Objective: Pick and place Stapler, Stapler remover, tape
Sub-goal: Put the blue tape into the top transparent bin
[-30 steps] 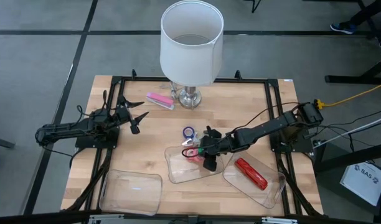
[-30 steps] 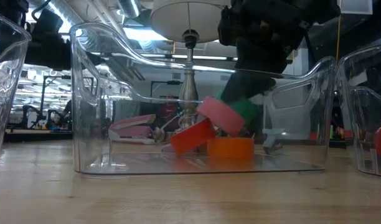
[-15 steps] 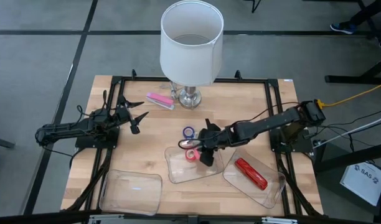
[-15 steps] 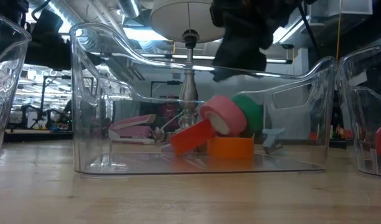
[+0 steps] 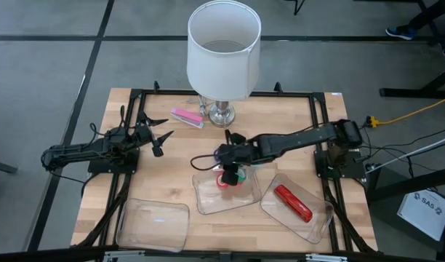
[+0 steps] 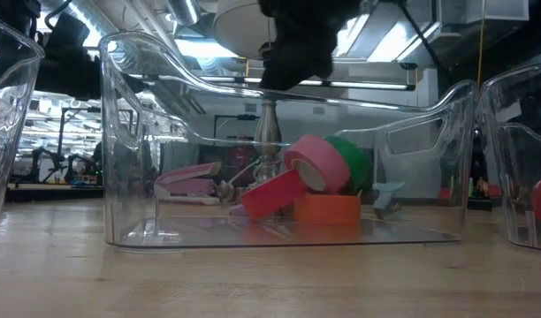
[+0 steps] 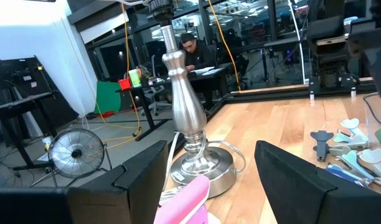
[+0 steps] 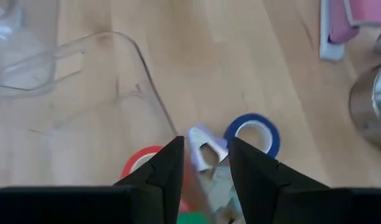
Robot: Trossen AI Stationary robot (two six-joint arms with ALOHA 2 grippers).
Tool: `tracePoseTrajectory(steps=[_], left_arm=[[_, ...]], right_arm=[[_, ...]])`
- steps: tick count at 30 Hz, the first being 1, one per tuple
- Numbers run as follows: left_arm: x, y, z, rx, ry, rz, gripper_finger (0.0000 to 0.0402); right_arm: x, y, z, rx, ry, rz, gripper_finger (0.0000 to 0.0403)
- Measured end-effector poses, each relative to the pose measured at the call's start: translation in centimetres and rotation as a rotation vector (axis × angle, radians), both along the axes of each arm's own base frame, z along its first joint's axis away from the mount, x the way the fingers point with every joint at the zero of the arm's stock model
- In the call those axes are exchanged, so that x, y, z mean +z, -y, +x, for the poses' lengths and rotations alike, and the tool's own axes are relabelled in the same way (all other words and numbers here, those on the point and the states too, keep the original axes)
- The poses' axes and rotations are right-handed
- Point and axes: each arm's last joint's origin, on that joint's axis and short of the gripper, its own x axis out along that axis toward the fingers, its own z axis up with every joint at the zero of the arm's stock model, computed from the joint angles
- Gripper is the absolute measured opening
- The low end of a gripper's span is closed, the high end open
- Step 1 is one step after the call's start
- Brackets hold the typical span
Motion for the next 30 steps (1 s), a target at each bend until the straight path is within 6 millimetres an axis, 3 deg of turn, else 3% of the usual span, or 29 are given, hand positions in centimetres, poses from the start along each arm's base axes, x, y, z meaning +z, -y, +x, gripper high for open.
tracePoseTrajectory(steps=[8,21,24,30], left_arm=[[0.0,0.0,0.0,0.000,0.000,0.000,0.0239],[0.0,0.0,0.0,0.000,0.000,0.000,0.0239],[0.0,0.0,0.0,0.000,0.000,0.000,0.0239],[0.0,0.0,0.0,0.000,0.000,0.000,0.0239]], right_arm=[[-0.4,0.9,3.3,0.080,-0.057,-0.087,0.0127],[-1.9,1.3,3.8,0.053,-0.091,-0.045,0.0127],[-1.9,2.1,3.8,0.081,-0.105,-0.040,0.0127],[-2.0,5.4,3.8,0.083,-0.140,-0.054,0.0127]])
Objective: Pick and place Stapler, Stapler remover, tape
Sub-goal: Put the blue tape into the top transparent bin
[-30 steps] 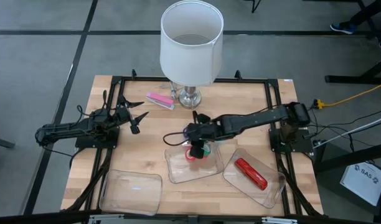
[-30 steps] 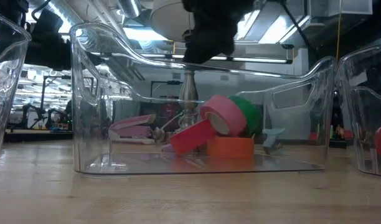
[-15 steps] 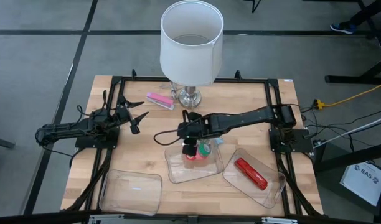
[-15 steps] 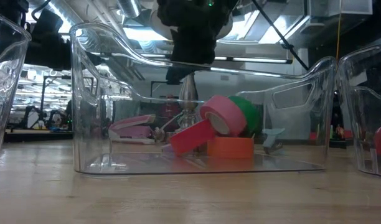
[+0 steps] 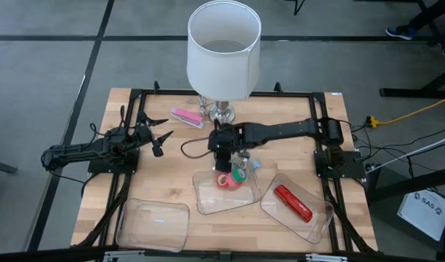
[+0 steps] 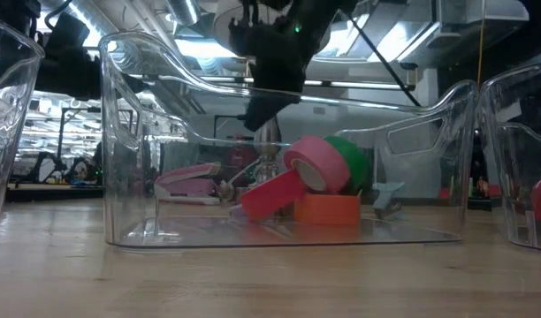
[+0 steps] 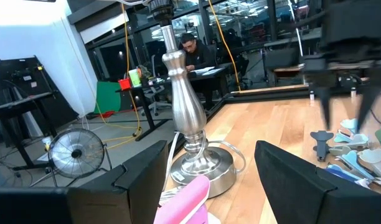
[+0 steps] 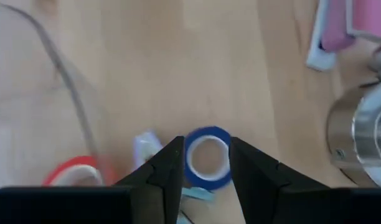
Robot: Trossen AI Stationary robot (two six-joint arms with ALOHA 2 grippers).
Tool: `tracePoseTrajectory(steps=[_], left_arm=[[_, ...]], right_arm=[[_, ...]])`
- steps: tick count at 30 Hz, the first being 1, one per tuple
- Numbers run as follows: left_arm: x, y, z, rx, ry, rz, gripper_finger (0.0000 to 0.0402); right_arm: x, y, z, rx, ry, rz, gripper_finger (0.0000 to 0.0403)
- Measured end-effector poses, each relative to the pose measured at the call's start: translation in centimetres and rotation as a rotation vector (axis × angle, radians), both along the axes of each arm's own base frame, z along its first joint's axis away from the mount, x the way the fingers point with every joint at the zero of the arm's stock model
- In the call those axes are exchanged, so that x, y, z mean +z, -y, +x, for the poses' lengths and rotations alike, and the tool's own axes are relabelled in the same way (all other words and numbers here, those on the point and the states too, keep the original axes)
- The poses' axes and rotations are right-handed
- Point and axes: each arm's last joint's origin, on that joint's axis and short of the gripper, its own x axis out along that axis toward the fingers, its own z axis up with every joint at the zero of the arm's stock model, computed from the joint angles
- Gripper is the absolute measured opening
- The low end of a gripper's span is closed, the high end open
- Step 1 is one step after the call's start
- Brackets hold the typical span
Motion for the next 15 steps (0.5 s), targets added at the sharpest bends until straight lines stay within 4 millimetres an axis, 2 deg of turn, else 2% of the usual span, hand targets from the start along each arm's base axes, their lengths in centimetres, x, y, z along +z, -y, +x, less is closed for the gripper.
tracePoseTrajectory(steps=[4,7,10,15], left_arm=[[0.0,0.0,0.0,0.000,0.000,0.000,0.0239],[0.0,0.0,0.0,0.000,0.000,0.000,0.0239],[0.0,0.0,0.0,0.000,0.000,0.000,0.0239],[0.0,0.0,0.0,0.000,0.000,0.000,0.0239]], right_arm=[[-0.6,2.5,-0.1,-0.004,-0.047,0.018,0.0127],[-1.9,3.8,0.1,0.026,-0.093,-0.007,0.0127],[-3.4,4.4,0.6,0.079,-0.124,-0.034,0.0127],[-6.0,4.3,1.4,0.196,-0.152,0.004,0.0127]])
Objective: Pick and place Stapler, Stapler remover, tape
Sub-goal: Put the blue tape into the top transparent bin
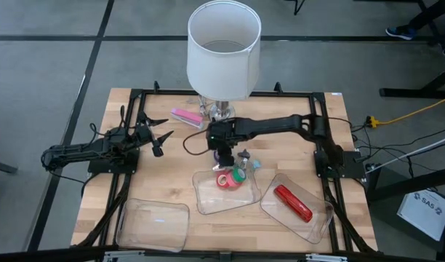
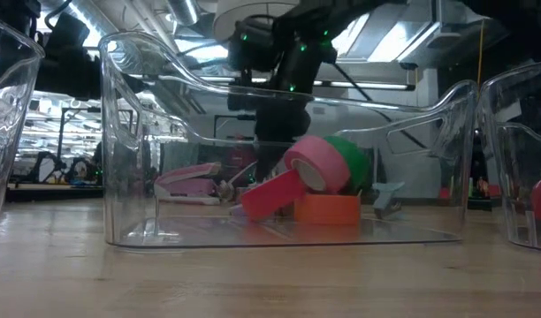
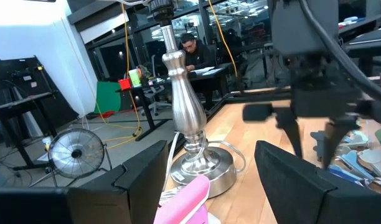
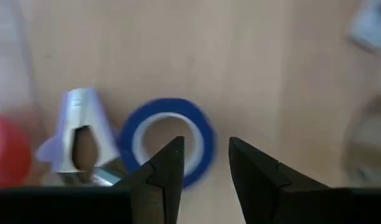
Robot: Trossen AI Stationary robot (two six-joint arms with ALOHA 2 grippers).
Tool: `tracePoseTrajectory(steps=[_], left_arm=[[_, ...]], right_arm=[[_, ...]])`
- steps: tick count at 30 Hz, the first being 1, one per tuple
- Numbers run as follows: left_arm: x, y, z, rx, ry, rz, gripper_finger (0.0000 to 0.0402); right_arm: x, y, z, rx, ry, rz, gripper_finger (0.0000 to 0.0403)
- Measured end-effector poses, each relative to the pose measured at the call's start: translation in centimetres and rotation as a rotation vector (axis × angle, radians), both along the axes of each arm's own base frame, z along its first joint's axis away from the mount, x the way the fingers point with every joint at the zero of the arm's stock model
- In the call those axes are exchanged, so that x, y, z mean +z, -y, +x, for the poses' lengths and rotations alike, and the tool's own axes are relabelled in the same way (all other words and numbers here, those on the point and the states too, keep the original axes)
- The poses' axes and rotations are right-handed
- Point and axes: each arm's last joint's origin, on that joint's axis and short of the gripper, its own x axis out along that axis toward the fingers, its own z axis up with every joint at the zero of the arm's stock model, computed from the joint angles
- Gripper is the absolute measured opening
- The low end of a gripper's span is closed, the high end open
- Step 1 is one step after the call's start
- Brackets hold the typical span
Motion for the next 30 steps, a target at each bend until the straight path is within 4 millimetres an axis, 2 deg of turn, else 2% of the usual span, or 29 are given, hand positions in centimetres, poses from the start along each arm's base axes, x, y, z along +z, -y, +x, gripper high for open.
tracePoseTrajectory(steps=[3,8,23,27,30], left_arm=[[0.0,0.0,0.0,0.000,0.000,0.000,0.0239],[0.0,0.0,0.0,0.000,0.000,0.000,0.0239],[0.0,0.0,0.0,0.000,0.000,0.000,0.0239],[0.0,0.0,0.0,0.000,0.000,0.000,0.0239],[0.0,0.0,0.0,0.000,0.000,0.000,0.0239]], right_arm=[[-0.9,-0.1,0.4,0.057,0.000,0.013,0.0127],[-1.6,0.7,0.5,0.058,-0.008,0.005,0.0127],[-1.8,1.1,0.4,0.055,-0.017,0.032,0.0127],[-1.4,0.9,0.3,0.076,-0.046,0.117,0.0127],[0.1,0.3,0.5,0.149,-0.033,0.130,0.0127]])
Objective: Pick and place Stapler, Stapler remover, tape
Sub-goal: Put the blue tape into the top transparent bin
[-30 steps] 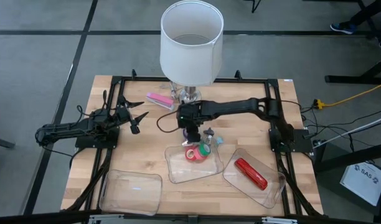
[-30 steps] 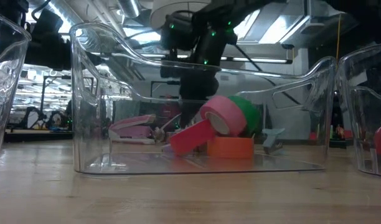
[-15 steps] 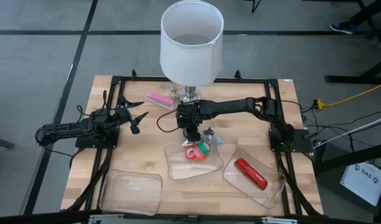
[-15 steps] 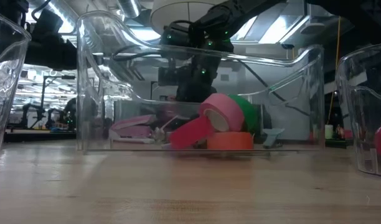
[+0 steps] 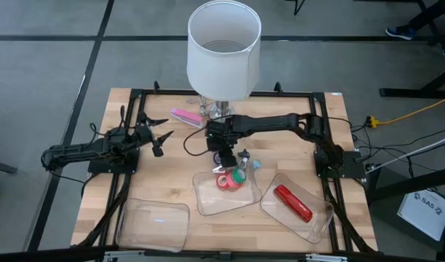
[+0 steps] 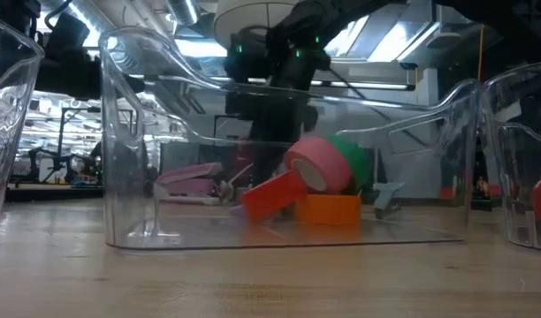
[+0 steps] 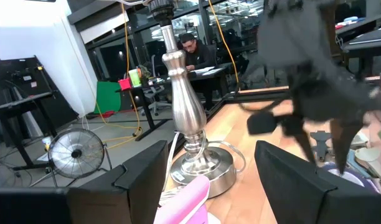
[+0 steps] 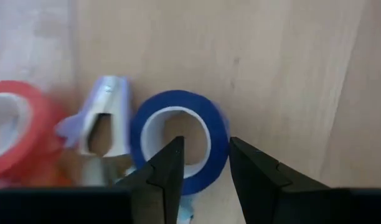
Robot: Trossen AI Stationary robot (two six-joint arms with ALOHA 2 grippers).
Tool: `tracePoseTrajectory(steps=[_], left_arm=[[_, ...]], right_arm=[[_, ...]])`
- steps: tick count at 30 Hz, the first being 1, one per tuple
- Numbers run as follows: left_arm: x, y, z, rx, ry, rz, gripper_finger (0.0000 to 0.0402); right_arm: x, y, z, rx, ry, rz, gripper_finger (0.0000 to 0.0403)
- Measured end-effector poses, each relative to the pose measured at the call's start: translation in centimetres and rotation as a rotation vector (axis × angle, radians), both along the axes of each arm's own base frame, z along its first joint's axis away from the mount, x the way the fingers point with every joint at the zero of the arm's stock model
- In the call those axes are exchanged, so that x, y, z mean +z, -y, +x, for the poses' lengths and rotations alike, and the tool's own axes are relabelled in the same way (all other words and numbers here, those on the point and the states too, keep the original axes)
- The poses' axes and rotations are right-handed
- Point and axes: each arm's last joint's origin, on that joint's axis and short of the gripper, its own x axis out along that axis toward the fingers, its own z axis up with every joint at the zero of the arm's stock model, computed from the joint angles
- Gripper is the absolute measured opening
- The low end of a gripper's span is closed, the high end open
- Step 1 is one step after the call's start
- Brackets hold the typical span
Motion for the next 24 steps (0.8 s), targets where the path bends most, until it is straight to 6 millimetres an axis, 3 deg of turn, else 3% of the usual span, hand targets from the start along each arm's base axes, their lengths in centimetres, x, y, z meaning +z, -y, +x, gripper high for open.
tracePoseTrajectory(steps=[3,7,17,24], left_arm=[[0.0,0.0,0.0,0.000,0.000,0.000,0.0239],[0.0,0.0,0.0,0.000,0.000,0.000,0.0239],[0.0,0.0,0.0,0.000,0.000,0.000,0.0239],[0.0,0.0,0.0,0.000,0.000,0.000,0.0239]], right_arm=[[2.2,-0.3,0.2,0.090,0.046,-0.025,0.0127],[3.3,0.0,0.0,0.280,0.049,-0.143,0.0127],[3.0,0.9,0.5,0.526,0.079,-0.347,0.0127],[0.8,0.3,1.7,0.666,0.117,-0.357,0.0127]])
